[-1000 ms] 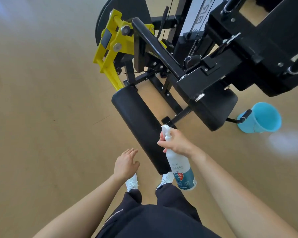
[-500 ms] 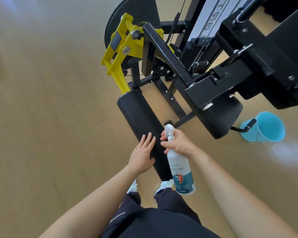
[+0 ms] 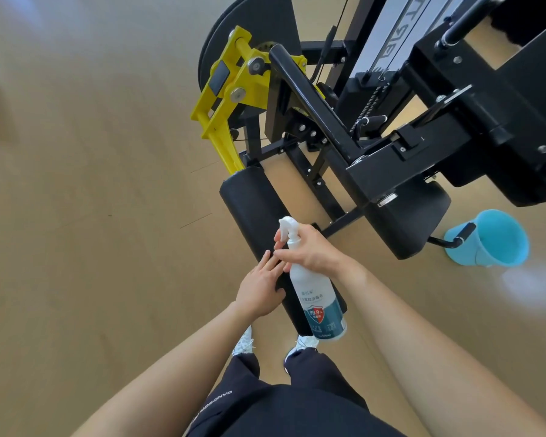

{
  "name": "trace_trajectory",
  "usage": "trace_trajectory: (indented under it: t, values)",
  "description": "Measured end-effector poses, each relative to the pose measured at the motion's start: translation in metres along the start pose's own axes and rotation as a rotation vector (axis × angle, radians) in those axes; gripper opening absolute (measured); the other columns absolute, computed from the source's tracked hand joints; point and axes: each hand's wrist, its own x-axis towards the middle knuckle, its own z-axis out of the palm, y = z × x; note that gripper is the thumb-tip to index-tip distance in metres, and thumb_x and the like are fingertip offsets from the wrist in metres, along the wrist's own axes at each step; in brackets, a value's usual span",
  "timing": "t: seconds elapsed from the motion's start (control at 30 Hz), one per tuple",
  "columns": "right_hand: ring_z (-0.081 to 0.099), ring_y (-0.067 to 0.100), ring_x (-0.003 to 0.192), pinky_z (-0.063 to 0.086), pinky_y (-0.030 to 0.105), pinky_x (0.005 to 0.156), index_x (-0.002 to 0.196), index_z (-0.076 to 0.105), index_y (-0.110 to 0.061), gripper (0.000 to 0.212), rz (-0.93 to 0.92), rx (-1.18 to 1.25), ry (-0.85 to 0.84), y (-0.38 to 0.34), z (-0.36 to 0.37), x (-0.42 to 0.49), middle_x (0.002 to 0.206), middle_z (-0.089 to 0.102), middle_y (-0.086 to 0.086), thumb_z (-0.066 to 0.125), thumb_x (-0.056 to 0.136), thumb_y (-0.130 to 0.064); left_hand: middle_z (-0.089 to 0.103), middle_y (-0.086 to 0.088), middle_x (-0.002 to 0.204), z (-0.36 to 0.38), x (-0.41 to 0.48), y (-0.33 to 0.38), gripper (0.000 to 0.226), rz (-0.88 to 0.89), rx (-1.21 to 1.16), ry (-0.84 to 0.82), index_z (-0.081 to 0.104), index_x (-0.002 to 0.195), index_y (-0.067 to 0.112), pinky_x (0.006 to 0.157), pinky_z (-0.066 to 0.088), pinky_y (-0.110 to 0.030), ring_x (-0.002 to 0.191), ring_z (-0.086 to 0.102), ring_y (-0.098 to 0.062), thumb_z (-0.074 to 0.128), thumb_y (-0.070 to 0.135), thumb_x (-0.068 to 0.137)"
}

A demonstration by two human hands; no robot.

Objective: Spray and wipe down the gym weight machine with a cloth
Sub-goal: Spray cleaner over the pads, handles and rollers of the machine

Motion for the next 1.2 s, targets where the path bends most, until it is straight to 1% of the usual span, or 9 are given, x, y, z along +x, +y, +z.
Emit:
trace_trajectory:
  t: [0.2,0.37,0.5,0.6,0.67,0.87,1.0,1.1,1.2]
  values:
    - [0.071,0.018,0.08,0.061,0.04,0.085,0.09,0.065,-0.017,0.021,0.049,-0.057,0.037,-0.004,0.006,0.016,0.087,0.07,0.002,0.075,0.091,-0.036,-0.003,0.013,0.172,0.006,-0.005,-0.01,0.085,-0.024,0.032,-0.036,0.01,0.163,0.042,0.119,0.04,-0.046,0.16,-0.003,-0.017,0.061,0.027,0.096]
    - [0.073,0.018,0.088,0.06,0.034,0.083,0.11,0.06,-0.029,0.024,0.082,-0.024,-0.123,0.002,0.004,0.013,0.101,0.068,-0.003,0.075,0.092,-0.033,-0.005,0.012,0.172,0.005,-0.016,-0.011,0.084,-0.094,0.03,-0.086,0.006,0.162,0.043,0.128,0.021,-0.048,0.159,0.007,-0.025,0.056,0.025,0.097]
    - [0.077,0.016,0.079,0.061,0.035,0.081,0.097,0.064,-0.022,0.021,0.153,-0.067,-0.131,0.024,0.009,0.002,0.094,0.07,0.003,0.074,0.092,-0.04,-0.008,0.012,0.172,0.011,-0.023,-0.02,0.083,-0.14,0.027,-0.103,0.007,0.163,0.039,0.123,0.032,-0.044,0.158,0.015,-0.022,0.055,0.026,0.097]
    - [0.077,0.018,0.079,0.06,0.037,0.082,0.089,0.063,-0.019,0.023,0.205,-0.082,-0.159,0.042,0.015,-0.014,0.09,0.071,0.005,0.074,0.093,-0.039,0.001,0.013,0.172,0.012,-0.025,-0.025,0.079,-0.217,-0.018,-0.125,0.013,0.163,0.038,0.102,0.054,-0.036,0.152,0.033,-0.02,0.054,0.029,0.097]
    - [0.077,0.02,0.079,0.06,0.038,0.082,0.09,0.063,-0.019,0.022,0.229,-0.055,-0.173,0.054,0.017,-0.025,0.091,0.07,0.006,0.074,0.092,-0.037,0.004,0.014,0.172,0.012,-0.027,-0.027,0.076,-0.28,-0.074,-0.124,0.016,0.163,0.037,0.093,0.058,-0.032,0.149,0.039,-0.019,0.054,0.032,0.097]
    - [0.078,0.023,0.075,0.061,0.037,0.075,0.111,0.06,-0.026,0.026,0.266,0.088,-0.208,0.079,0.025,-0.05,0.105,0.069,0.008,0.076,0.09,-0.028,0.002,0.01,0.173,0.006,-0.031,-0.022,0.082,-0.296,-0.118,-0.01,0.011,0.164,0.032,0.104,0.052,-0.037,0.153,0.03,-0.021,0.056,0.025,0.097]
    - [0.077,0.023,0.07,0.059,0.033,0.068,0.095,0.059,-0.018,0.02,0.334,0.066,-0.111,0.097,0.033,-0.068,0.088,0.066,0.007,0.076,0.091,-0.027,-0.005,0.008,0.173,0.004,-0.025,-0.009,0.085,-0.111,-0.07,0.038,0.007,0.165,0.028,0.115,0.043,-0.037,0.159,0.01,-0.021,0.056,0.018,0.096]
    - [0.076,0.027,0.07,0.061,0.043,0.077,0.082,0.055,-0.014,0.026,0.397,0.066,-0.027,0.11,0.034,-0.08,0.077,0.063,0.006,0.077,0.091,-0.025,-0.012,0.007,0.172,0.01,-0.019,-0.002,0.084,0.011,0.017,-0.005,0.004,0.165,0.028,0.121,0.033,-0.038,0.16,-0.005,-0.022,0.055,0.022,0.099]
    - [0.074,0.026,0.07,0.06,0.054,0.089,0.086,0.057,-0.016,0.025,0.437,0.13,0.017,0.121,0.033,-0.088,0.081,0.065,0.008,0.079,0.088,-0.026,-0.017,0.009,0.171,0.02,-0.019,-0.003,0.087,0.054,0.089,-0.1,-0.001,0.164,0.033,0.126,0.026,-0.043,0.157,-0.017,-0.023,0.055,0.027,0.098]
